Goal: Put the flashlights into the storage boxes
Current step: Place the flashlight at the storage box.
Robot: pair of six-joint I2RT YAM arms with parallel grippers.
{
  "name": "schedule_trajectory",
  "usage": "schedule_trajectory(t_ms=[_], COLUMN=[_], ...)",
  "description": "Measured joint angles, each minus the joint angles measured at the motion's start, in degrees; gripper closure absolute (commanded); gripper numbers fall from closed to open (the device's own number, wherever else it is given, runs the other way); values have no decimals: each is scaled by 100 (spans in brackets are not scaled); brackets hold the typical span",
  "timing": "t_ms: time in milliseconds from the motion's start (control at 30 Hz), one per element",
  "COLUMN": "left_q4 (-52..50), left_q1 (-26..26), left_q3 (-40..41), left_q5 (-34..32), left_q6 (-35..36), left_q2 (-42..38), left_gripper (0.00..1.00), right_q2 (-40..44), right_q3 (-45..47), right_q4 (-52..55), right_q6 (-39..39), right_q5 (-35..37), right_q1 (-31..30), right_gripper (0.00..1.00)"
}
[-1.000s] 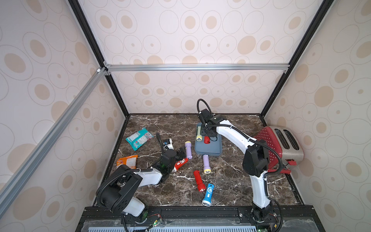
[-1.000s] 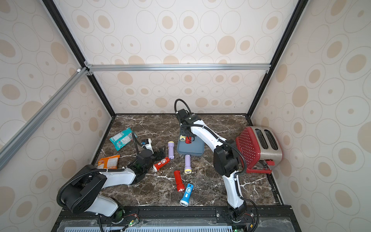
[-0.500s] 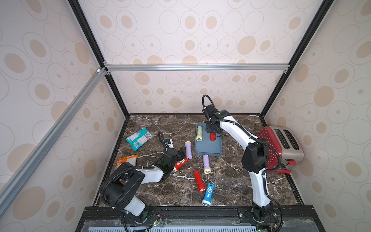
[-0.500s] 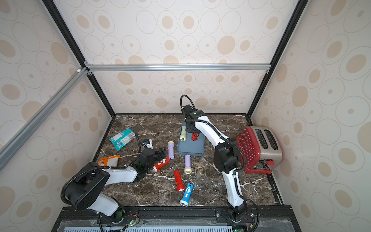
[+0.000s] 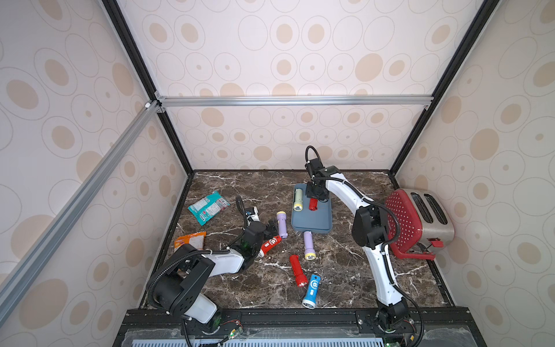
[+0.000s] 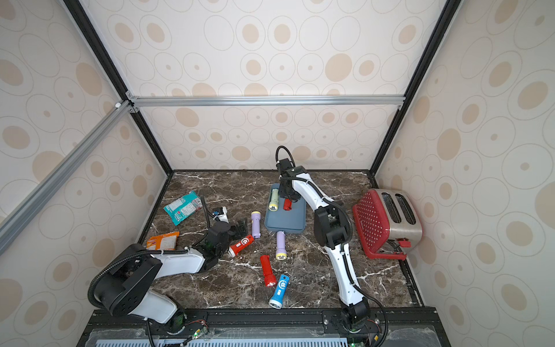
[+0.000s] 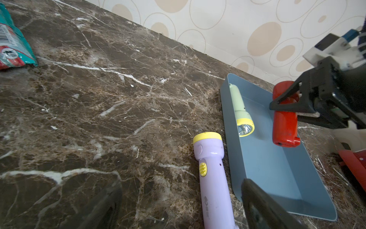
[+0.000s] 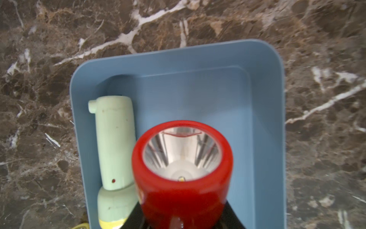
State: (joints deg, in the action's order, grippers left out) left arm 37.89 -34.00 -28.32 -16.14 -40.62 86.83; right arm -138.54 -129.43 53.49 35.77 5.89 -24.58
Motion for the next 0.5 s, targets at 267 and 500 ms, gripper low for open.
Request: schedule_trajectory(t_ms=[267, 500], left_q4=[-157, -234], left_q1=[0, 0], left_q3=[-120, -129], left_q5=[20, 22], left_q6=[0, 2], left_q2=[72, 116], left_gripper=[7, 7], right_q2=[-494, -741], right_q3=[-391, -658], right_q4=[-249, -275], right_q6=[111, 216], right_q5=[-435, -634], right_q1=[-11, 17], right_gripper=[70, 62])
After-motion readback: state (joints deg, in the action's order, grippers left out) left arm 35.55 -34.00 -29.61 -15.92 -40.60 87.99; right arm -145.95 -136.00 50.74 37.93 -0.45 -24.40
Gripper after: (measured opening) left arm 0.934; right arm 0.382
